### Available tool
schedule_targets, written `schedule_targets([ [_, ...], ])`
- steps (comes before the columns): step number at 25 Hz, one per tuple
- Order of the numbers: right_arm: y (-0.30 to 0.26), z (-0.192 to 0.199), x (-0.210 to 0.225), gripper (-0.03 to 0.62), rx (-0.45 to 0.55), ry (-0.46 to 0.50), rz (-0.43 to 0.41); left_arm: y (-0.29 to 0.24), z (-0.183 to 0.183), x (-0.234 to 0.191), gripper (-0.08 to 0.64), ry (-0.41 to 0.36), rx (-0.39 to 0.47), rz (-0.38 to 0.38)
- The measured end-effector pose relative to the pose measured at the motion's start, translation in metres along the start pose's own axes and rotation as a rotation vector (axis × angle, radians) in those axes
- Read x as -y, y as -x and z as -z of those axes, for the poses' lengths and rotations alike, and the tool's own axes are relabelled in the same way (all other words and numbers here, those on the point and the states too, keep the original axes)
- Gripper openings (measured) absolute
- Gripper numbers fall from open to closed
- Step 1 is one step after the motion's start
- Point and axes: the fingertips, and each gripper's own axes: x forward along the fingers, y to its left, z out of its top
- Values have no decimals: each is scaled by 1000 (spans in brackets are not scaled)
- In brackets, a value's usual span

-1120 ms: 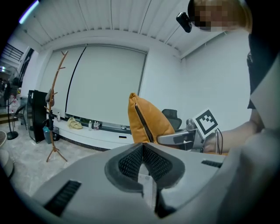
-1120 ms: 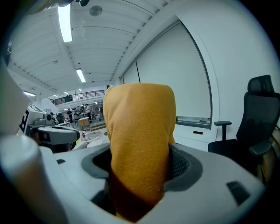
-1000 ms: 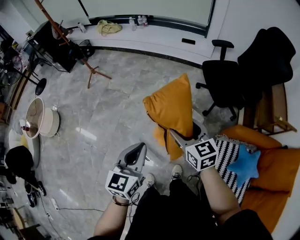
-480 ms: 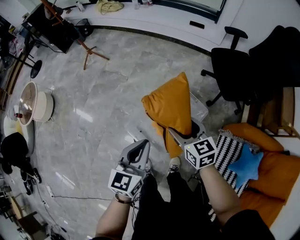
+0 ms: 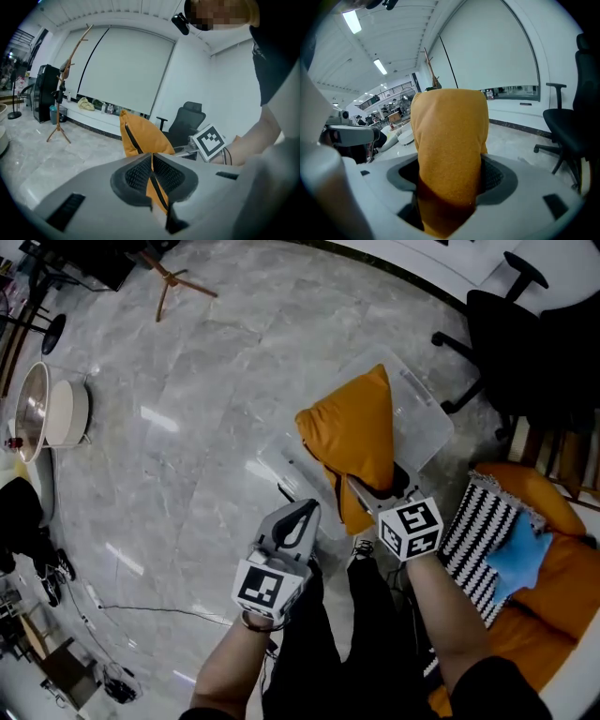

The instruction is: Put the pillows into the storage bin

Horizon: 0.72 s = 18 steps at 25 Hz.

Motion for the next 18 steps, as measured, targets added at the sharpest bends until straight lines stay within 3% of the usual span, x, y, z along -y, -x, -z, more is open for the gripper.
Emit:
schedule_targets([
  [8, -91, 115, 1, 341, -132, -5, 10, -22, 107, -50, 8, 39, -62, 17],
  [18, -169, 242, 6, 387, -343, 42, 10, -35, 187, -87, 8, 79, -100, 6],
])
